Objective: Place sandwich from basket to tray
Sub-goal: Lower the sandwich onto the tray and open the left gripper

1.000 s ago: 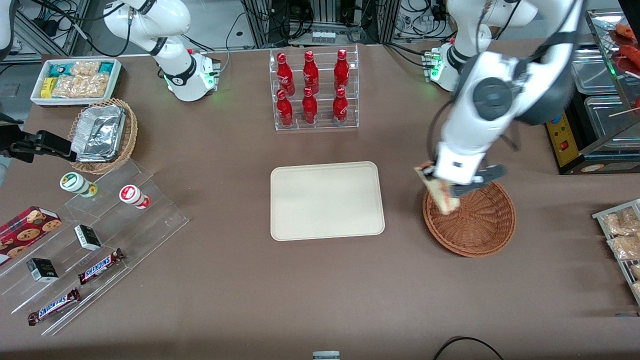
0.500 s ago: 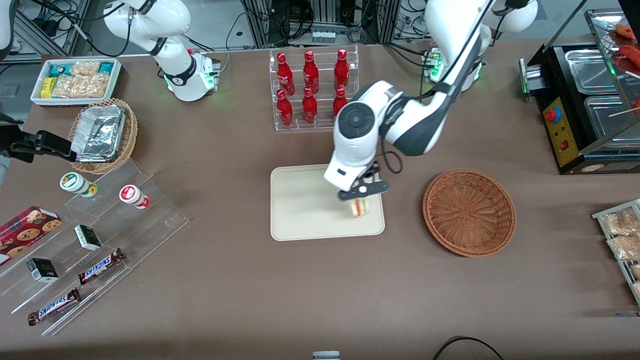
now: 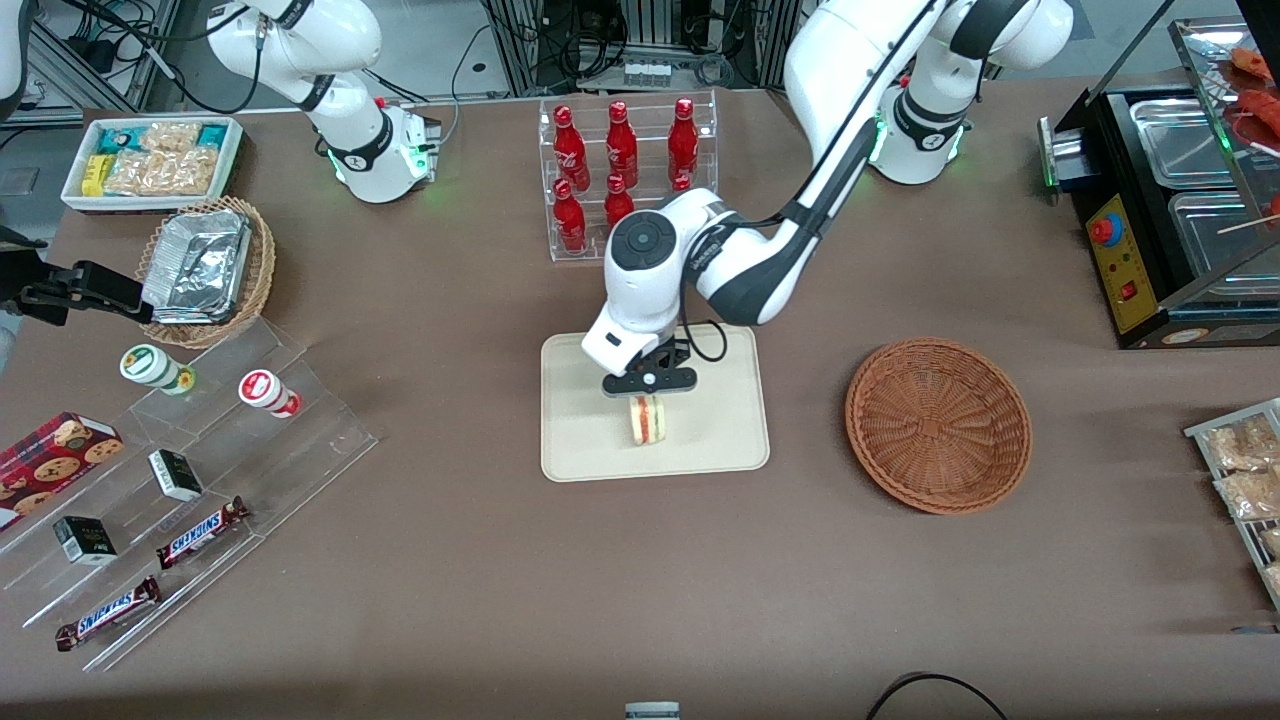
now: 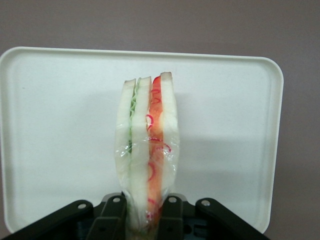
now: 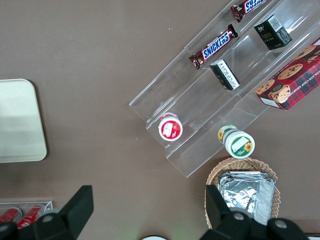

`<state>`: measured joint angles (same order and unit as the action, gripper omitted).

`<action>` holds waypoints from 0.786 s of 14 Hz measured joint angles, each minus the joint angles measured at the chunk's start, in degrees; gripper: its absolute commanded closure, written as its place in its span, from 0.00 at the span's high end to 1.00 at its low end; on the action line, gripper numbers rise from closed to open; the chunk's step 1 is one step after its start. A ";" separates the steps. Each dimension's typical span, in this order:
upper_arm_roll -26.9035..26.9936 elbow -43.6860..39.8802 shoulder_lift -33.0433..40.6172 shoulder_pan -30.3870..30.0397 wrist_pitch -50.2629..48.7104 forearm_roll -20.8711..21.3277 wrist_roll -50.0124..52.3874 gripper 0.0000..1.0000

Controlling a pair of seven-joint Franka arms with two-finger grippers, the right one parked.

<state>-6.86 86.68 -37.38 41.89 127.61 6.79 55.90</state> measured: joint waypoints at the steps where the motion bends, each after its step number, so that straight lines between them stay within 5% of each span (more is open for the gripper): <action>1: 0.02 -0.02 -0.53 0.37 0.11 0.36 0.32 0.00; 7: 0.57 -0.05 -4.03 0.49 0.25 3.67 0.43 0.05; 9: 0.56 -0.07 -4.61 0.52 0.39 3.75 0.43 0.97; 11: 0.55 -0.09 -4.89 0.53 0.43 3.90 0.43 1.00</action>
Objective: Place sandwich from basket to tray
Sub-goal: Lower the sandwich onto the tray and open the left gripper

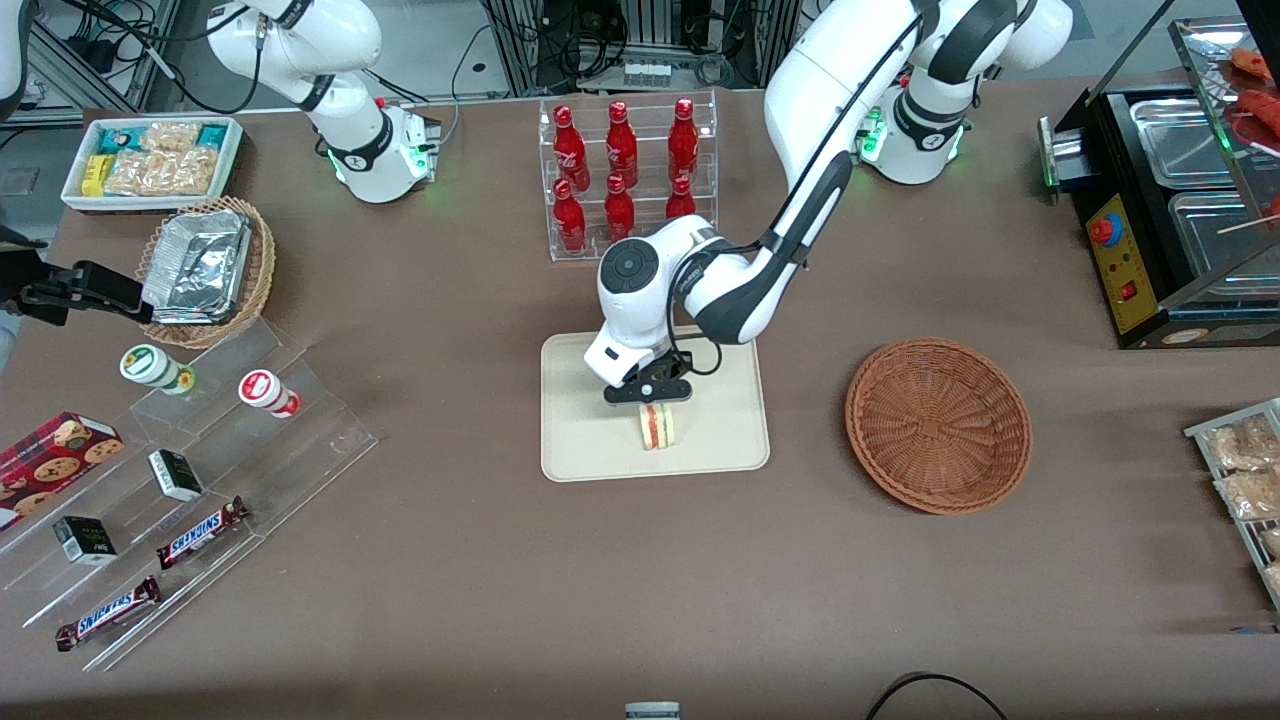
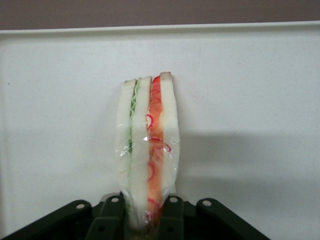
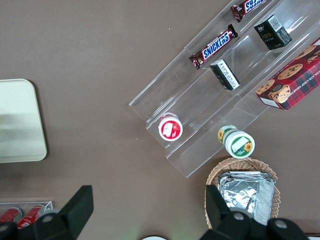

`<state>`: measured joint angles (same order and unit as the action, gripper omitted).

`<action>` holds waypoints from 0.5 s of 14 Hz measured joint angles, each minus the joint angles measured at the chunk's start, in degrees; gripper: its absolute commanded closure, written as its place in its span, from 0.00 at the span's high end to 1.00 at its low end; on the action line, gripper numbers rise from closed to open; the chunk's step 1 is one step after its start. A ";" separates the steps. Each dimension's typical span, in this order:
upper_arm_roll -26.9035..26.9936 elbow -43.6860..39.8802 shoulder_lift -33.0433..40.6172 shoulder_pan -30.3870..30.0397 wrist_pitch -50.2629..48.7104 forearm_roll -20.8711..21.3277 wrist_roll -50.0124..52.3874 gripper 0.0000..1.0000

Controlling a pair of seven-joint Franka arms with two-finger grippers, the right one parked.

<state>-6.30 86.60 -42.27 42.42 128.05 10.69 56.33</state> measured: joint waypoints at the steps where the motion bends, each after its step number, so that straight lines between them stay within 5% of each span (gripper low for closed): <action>1: -0.01 -0.04 -0.01 0.01 0.00 0.08 0.00 1.00; 7: 0.19 -2.61 2.34 -0.15 -3.96 0.14 0.77 1.00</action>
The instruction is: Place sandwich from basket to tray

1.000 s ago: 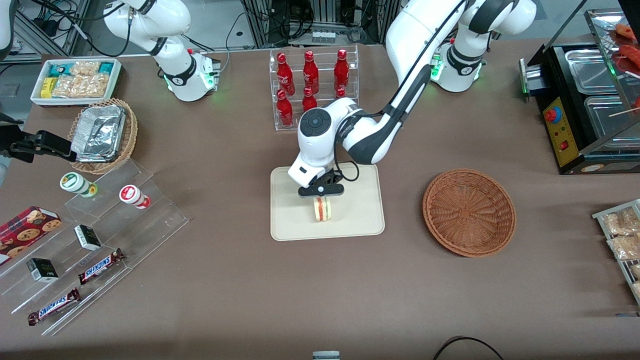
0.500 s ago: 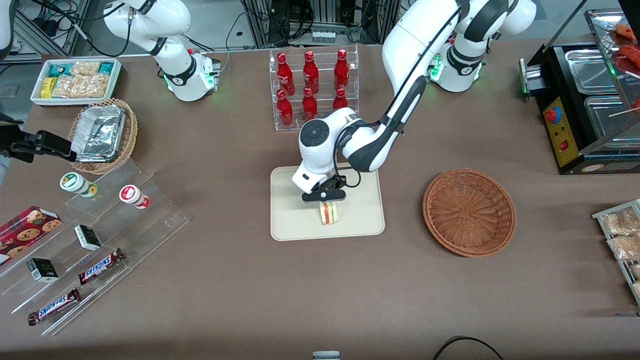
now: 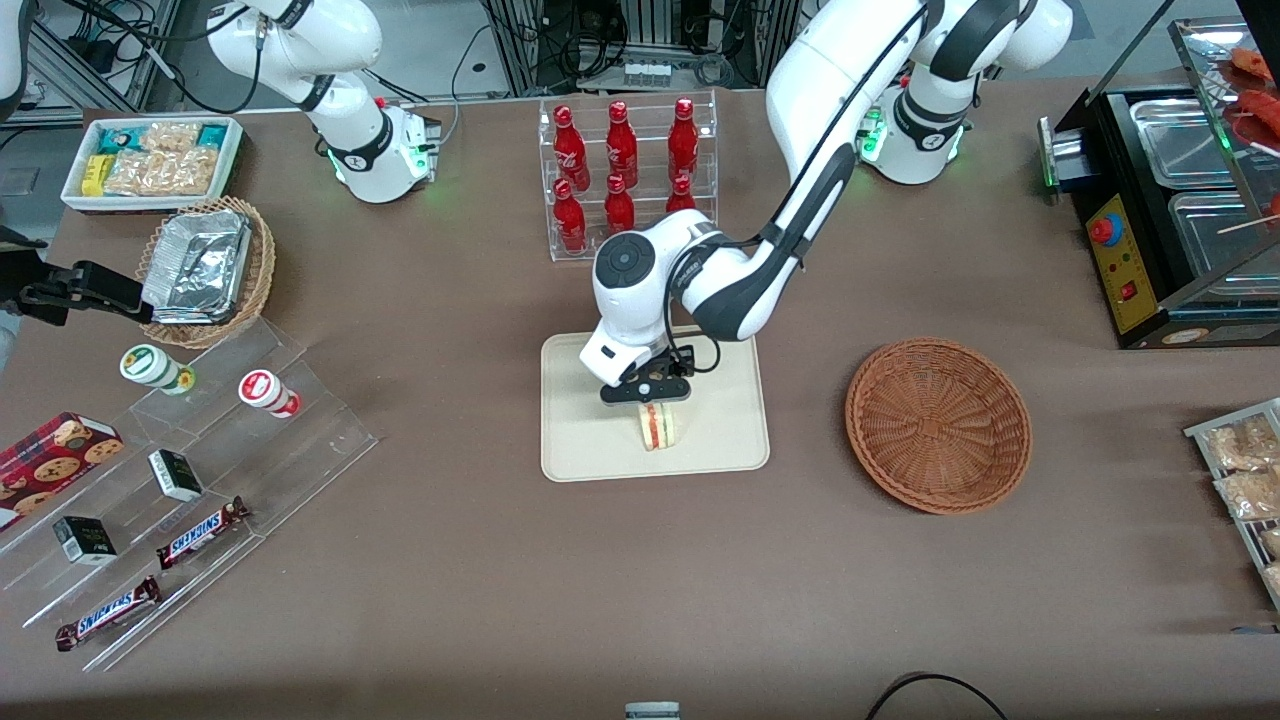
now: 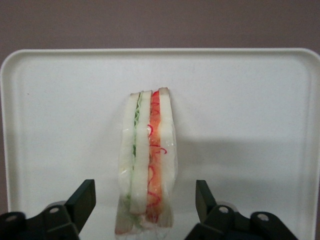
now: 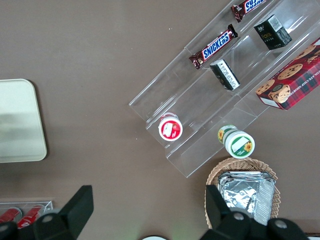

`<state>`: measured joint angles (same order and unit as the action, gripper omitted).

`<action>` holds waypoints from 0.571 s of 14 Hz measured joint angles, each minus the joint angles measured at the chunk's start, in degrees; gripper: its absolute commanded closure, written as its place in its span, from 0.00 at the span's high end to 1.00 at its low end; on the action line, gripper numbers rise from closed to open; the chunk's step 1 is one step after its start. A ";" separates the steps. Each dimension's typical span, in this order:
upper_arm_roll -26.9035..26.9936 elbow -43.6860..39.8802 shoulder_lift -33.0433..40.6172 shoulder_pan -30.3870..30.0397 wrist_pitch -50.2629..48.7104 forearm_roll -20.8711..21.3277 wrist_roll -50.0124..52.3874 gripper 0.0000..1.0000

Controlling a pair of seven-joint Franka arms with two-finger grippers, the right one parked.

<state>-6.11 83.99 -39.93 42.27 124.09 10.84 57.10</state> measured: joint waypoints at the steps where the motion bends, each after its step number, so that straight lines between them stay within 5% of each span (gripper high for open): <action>1: 0.14 -0.51 1.76 -0.34 -2.32 -0.01 0.07 1.00; 8: 0.54 -0.96 18.21 -8.20 -17.45 -3.66 -1.88 1.00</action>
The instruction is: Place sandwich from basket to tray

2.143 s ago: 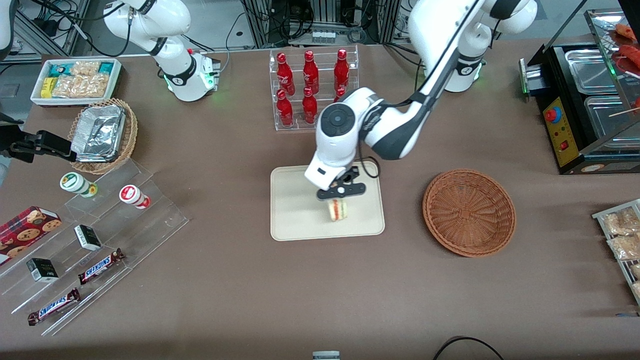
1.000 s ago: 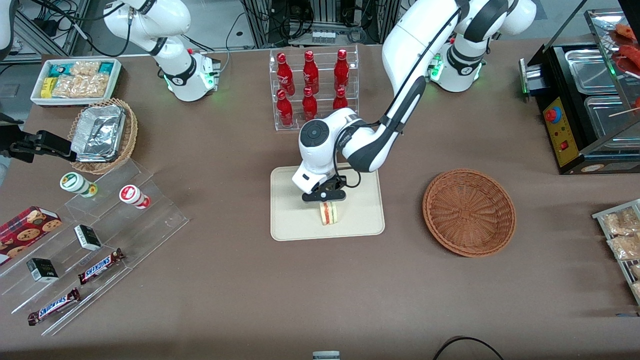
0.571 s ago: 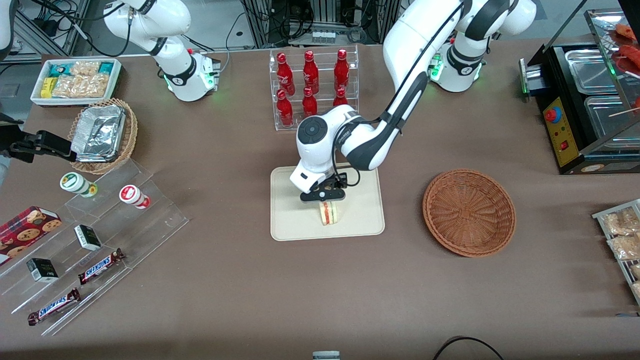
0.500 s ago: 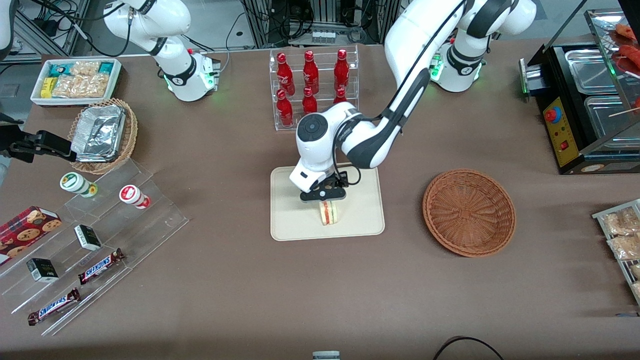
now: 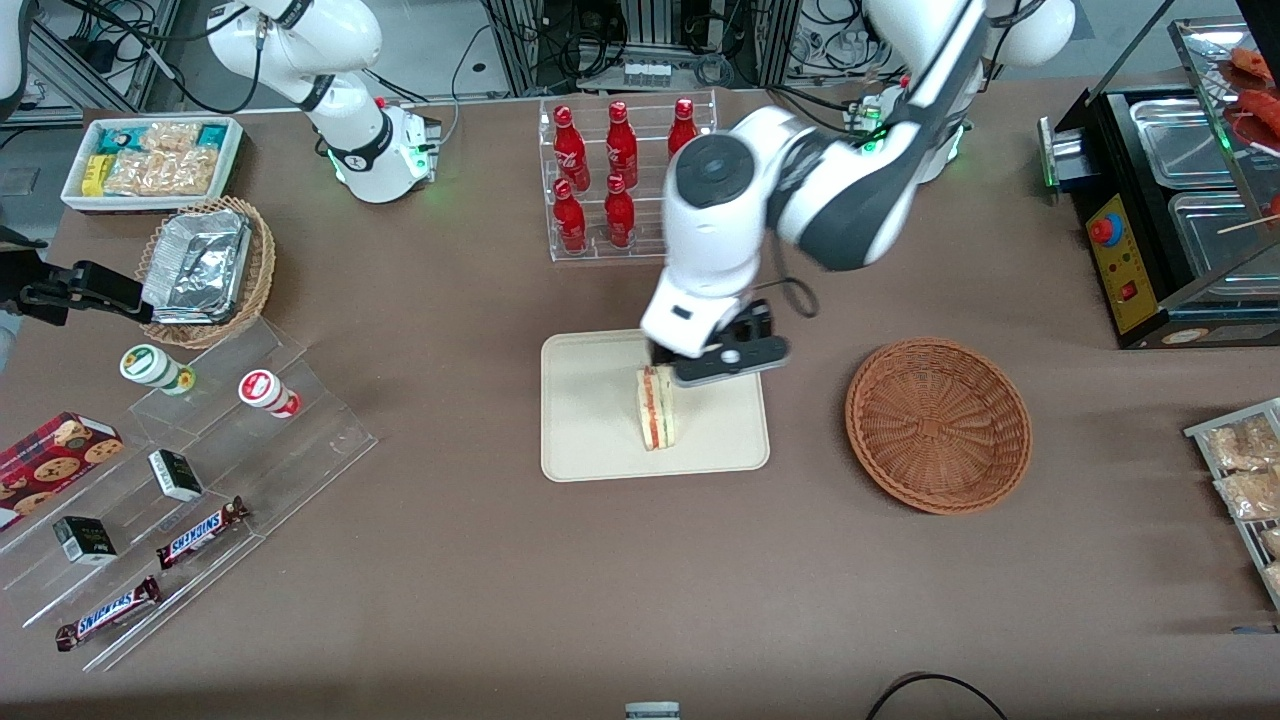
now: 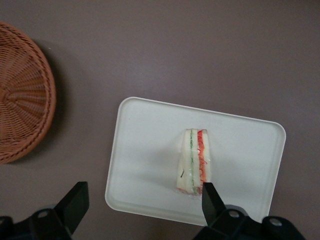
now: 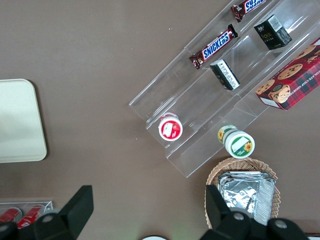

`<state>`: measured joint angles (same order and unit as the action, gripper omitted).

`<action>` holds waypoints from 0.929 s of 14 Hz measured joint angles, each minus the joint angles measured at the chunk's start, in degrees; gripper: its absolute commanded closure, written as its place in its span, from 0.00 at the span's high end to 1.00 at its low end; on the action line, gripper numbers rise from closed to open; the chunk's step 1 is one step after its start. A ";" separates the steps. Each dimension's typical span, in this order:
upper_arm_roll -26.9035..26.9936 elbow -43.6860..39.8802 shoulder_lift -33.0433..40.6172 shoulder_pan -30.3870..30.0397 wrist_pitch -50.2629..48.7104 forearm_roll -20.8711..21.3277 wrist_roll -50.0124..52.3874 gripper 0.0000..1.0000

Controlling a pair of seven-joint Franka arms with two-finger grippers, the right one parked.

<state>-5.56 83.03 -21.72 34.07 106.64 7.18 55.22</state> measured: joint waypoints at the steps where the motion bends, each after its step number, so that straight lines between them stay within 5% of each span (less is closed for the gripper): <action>1: 0.04 0.04 1.71 -1.38 -2.41 -0.04 -0.56 1.00; 13: 0.47 0.79 16.11 -25.38 -22.00 -4.85 -35.08 1.00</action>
<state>-5.10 83.82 -5.61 8.69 84.64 2.33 20.13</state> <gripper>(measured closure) 0.000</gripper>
